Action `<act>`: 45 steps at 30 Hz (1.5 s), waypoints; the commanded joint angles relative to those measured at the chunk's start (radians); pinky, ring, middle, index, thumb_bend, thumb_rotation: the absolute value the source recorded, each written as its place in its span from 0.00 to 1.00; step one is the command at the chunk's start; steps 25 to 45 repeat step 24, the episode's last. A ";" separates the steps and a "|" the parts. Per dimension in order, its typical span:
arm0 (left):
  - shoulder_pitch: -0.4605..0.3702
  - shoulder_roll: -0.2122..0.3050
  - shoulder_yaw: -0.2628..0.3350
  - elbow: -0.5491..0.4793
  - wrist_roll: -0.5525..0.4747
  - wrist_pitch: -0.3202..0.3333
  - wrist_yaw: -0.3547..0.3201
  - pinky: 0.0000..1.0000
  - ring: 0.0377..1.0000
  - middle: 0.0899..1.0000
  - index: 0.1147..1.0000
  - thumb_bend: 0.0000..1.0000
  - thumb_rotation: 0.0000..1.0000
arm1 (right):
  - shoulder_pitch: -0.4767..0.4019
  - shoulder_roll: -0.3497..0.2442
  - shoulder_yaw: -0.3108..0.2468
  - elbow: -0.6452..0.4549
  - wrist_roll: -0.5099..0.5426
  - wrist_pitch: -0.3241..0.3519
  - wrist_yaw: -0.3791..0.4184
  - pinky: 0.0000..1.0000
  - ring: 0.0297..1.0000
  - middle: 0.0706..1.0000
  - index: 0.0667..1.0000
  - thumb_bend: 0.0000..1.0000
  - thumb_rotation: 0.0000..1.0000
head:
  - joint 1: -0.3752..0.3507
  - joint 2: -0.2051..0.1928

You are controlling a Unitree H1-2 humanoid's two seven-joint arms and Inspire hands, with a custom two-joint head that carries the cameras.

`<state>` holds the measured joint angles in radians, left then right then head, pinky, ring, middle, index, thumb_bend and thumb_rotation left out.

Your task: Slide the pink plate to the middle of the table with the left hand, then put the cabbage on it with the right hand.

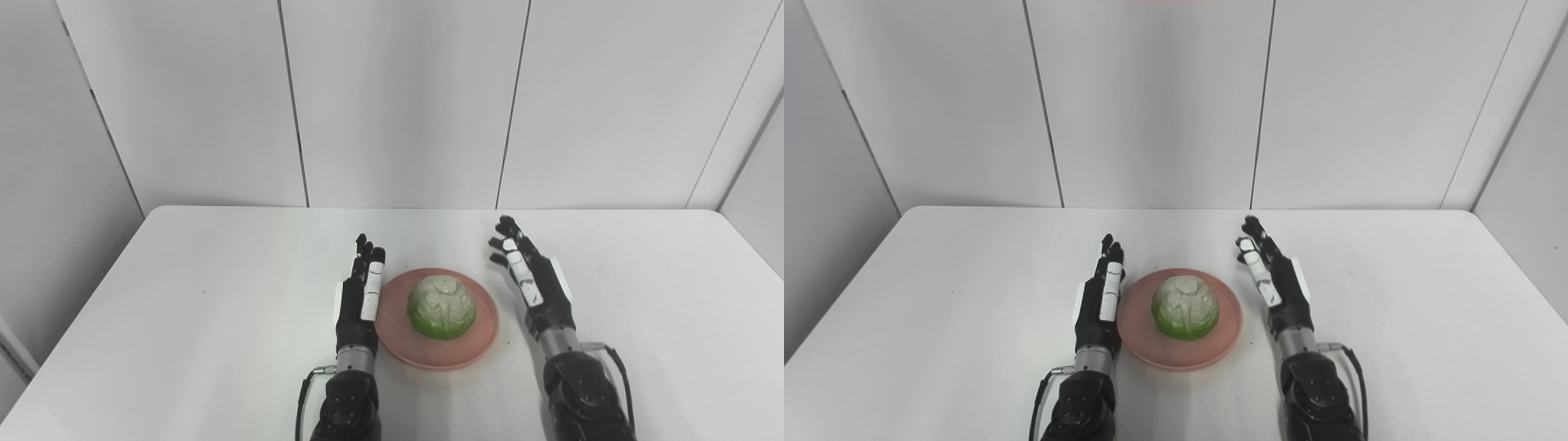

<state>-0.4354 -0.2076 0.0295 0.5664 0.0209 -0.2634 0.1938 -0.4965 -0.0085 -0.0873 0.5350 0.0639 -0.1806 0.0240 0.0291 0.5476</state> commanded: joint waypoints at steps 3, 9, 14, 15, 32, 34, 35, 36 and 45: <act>0.056 0.034 0.000 0.040 0.013 -0.006 0.000 1.00 1.00 1.00 1.00 0.81 0.92 | -0.012 0.035 -0.026 0.016 0.048 -0.005 -0.026 0.88 0.90 0.94 0.93 0.82 0.96 | -0.001 0.001; 0.047 0.061 -0.007 0.037 0.020 0.020 0.001 1.00 1.00 1.00 1.00 0.85 0.93 | 0.010 0.063 -0.042 0.022 0.069 0.041 -0.059 0.91 0.92 0.95 0.94 0.76 0.98 | -0.002 0.000; 0.049 0.069 -0.011 0.020 0.029 0.034 0.006 1.00 1.00 1.00 1.00 0.86 0.94 | 0.019 0.069 -0.038 0.018 0.069 0.061 -0.071 0.93 0.92 0.96 0.94 0.75 0.97 | -0.007 -0.001; 0.049 0.070 -0.010 0.020 0.027 0.037 0.006 1.00 1.00 1.00 1.00 0.86 0.94 | 0.021 0.069 -0.035 0.013 0.067 0.067 -0.072 0.93 0.92 0.96 0.94 0.75 0.97 | -0.008 -0.001; 0.050 0.076 -0.016 0.014 0.027 0.045 0.003 1.00 0.99 0.99 1.00 0.88 0.94 | 0.031 0.062 -0.013 -0.029 0.015 0.156 -0.116 0.94 0.94 0.96 0.94 0.74 0.98 | -0.006 0.002; 0.050 0.076 -0.016 0.014 0.027 0.045 0.003 1.00 0.99 0.99 1.00 0.88 0.94 | 0.031 0.062 -0.013 -0.029 0.015 0.156 -0.116 0.94 0.94 0.96 0.94 0.74 0.98 | -0.006 0.002; 0.050 0.076 -0.016 0.014 0.027 0.045 0.003 1.00 0.99 0.99 1.00 0.88 0.94 | 0.031 0.062 -0.013 -0.029 0.015 0.156 -0.116 0.94 0.94 0.96 0.94 0.74 0.98 | -0.006 0.002; 0.050 0.076 -0.016 0.014 0.027 0.045 0.003 1.00 0.99 0.99 1.00 0.88 0.94 | 0.031 0.062 -0.013 -0.029 0.015 0.156 -0.116 0.94 0.94 0.96 0.94 0.74 0.98 | -0.006 0.002; 0.050 0.076 -0.016 0.014 0.027 0.045 0.003 1.00 0.99 0.99 1.00 0.88 0.94 | 0.031 0.062 -0.013 -0.029 0.015 0.156 -0.116 0.94 0.94 0.96 0.94 0.74 0.98 | -0.006 0.002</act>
